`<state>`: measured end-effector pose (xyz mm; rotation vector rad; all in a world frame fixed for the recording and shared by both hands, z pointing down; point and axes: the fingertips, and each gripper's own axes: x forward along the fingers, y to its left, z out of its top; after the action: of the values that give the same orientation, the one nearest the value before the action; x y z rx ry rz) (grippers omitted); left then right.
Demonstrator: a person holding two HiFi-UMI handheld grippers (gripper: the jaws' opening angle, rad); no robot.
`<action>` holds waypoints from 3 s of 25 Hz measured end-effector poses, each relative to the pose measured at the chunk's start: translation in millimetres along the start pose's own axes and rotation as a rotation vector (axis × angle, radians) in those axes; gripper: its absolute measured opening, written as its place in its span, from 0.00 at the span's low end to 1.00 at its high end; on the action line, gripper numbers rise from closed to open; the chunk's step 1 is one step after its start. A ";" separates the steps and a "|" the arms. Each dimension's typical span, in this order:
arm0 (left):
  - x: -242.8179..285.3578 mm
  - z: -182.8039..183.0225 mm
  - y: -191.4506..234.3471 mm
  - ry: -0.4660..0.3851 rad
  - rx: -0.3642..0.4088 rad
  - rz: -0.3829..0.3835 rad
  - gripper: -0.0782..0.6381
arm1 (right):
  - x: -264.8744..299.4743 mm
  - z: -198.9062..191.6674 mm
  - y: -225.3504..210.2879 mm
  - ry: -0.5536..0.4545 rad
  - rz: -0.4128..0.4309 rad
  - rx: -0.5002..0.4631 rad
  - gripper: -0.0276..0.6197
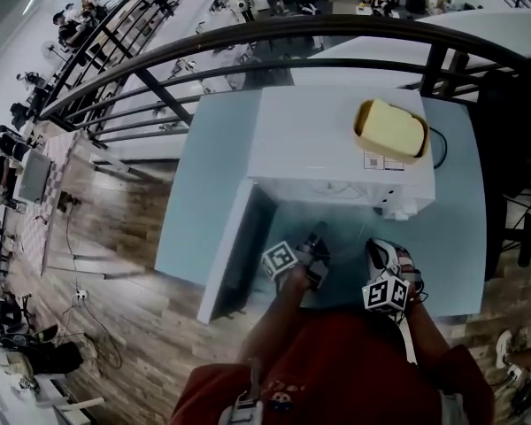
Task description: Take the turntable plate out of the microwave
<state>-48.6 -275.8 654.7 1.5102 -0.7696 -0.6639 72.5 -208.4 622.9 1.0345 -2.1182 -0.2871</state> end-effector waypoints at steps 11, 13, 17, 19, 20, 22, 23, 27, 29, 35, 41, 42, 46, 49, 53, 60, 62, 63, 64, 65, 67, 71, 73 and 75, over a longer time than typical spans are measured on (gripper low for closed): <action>-40.6 -37.5 -38.1 -0.109 -0.007 -0.023 0.15 | -30.4 -15.3 -57.2 -0.122 -0.064 0.327 0.08; -47.0 -43.5 -44.5 -0.127 -0.020 -0.035 0.15 | -36.7 -21.4 -58.8 -0.122 -0.053 0.383 0.08; -58.1 -53.6 -53.6 -0.137 -0.014 -0.043 0.15 | -50.1 -26.7 -60.2 -0.126 -0.065 0.461 0.08; -65.2 -58.5 -59.7 -0.132 -0.013 -0.050 0.15 | -57.9 -24.9 -59.2 -0.140 -0.078 0.500 0.08; -69.2 -61.0 -62.5 -0.129 -0.010 -0.052 0.15 | -62.0 -23.4 -58.7 -0.148 -0.087 0.517 0.08; -77.3 -65.5 -68.8 -0.124 0.003 -0.053 0.15 | -70.9 -19.0 -59.0 -0.167 -0.113 0.539 0.08; -81.7 -67.3 -73.6 -0.124 0.010 -0.056 0.15 | -75.5 -16.3 -58.3 -0.174 -0.126 0.545 0.08; -104.6 -73.8 -92.3 -0.131 0.006 -0.067 0.15 | -97.5 -1.6 -45.4 -0.185 -0.152 0.556 0.08; -116.3 -77.7 -101.3 -0.130 0.016 -0.070 0.15 | -109.7 4.7 -39.2 -0.187 -0.164 0.552 0.08; -146.7 -86.4 -124.8 -0.137 0.048 -0.055 0.15 | -145.9 21.9 -34.0 -0.223 -0.213 0.569 0.08; -172.4 -86.9 -156.7 -0.161 0.059 -0.064 0.15 | -180.9 48.2 -36.7 -0.276 -0.260 0.602 0.08; -175.3 -86.0 -162.3 -0.161 0.070 -0.068 0.15 | -185.6 52.6 -38.2 -0.288 -0.269 0.606 0.08; -183.2 -80.8 -187.6 -0.175 0.084 -0.108 0.15 | -201.3 71.2 -46.0 -0.328 -0.296 0.613 0.08; -188.0 -76.6 -205.8 -0.182 0.094 -0.130 0.15 | -212.9 85.0 -49.9 -0.345 -0.315 0.617 0.08; -192.6 -70.2 -224.5 -0.193 0.105 -0.154 0.15 | -228.6 102.2 -56.1 -0.378 -0.344 0.613 0.08; -191.4 -64.9 -230.3 -0.219 0.059 -0.151 0.15 | -237.3 114.5 -63.3 -0.412 -0.364 0.611 0.08; -191.5 -64.5 -233.2 -0.220 0.056 -0.159 0.15 | -239.7 116.6 -64.6 -0.414 -0.365 0.610 0.08; -191.8 -64.5 -234.6 -0.220 0.060 -0.165 0.15 | -240.3 117.5 -64.8 -0.415 -0.365 0.610 0.08; -191.7 -64.7 -235.2 -0.218 0.063 -0.170 0.15 | -240.2 117.8 -64.9 -0.415 -0.364 0.610 0.08; -191.2 -65.0 -235.1 -0.216 0.064 -0.172 0.15 | -239.6 117.7 -64.9 -0.415 -0.362 0.610 0.08; -189.4 -66.0 -235.0 -0.212 0.060 -0.172 0.15 | -237.3 117.6 -64.8 -0.415 -0.358 0.611 0.08; -186.7 -67.5 -236.7 -0.205 0.063 -0.172 0.15 | -234.0 120.9 -64.5 -0.421 -0.352 0.607 0.08; -186.4 -67.3 -236.6 -0.203 0.065 -0.173 0.15 | -233.2 122.8 -64.0 -0.423 -0.350 0.603 0.08; -186.3 -67.2 -236.7 -0.202 0.063 -0.173 0.15 | -232.7 123.2 -63.5 -0.424 -0.348 0.606 0.08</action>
<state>-89.7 -81.7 418.4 1.5958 -0.8241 -0.9403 113.8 -88.9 383.3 1.8370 -2.4619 -0.0182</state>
